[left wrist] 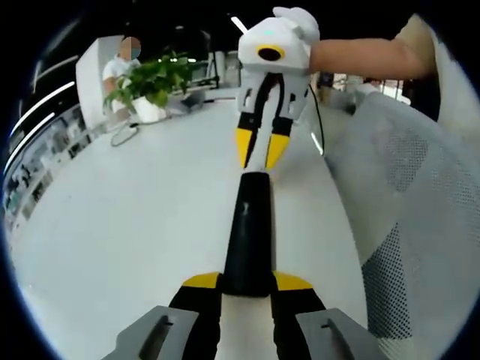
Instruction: Press the specified remote control buttons in sequence, fully releasing each button before pressing the next.
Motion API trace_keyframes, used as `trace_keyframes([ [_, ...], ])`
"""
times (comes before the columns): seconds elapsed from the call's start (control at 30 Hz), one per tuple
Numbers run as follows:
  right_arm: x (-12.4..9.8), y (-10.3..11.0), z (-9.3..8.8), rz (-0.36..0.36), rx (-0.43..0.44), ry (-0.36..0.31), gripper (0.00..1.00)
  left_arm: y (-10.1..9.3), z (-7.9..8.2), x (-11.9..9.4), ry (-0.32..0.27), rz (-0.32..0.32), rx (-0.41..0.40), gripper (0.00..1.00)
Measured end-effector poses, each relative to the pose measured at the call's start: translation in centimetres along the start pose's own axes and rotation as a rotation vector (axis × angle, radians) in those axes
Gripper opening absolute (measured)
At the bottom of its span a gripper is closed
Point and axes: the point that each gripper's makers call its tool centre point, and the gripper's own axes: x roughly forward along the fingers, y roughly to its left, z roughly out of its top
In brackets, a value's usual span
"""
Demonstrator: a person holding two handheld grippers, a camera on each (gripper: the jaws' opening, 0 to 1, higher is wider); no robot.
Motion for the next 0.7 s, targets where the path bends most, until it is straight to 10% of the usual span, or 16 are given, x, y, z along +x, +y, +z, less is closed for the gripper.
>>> trace_keyframes([
  [0.7, -1.7, 0.0, 0.7, -0.008, -0.069, 0.061, 0.0, 0.2, -0.1, 0.3, -0.006, 0.002, 0.01, 0.24],
])
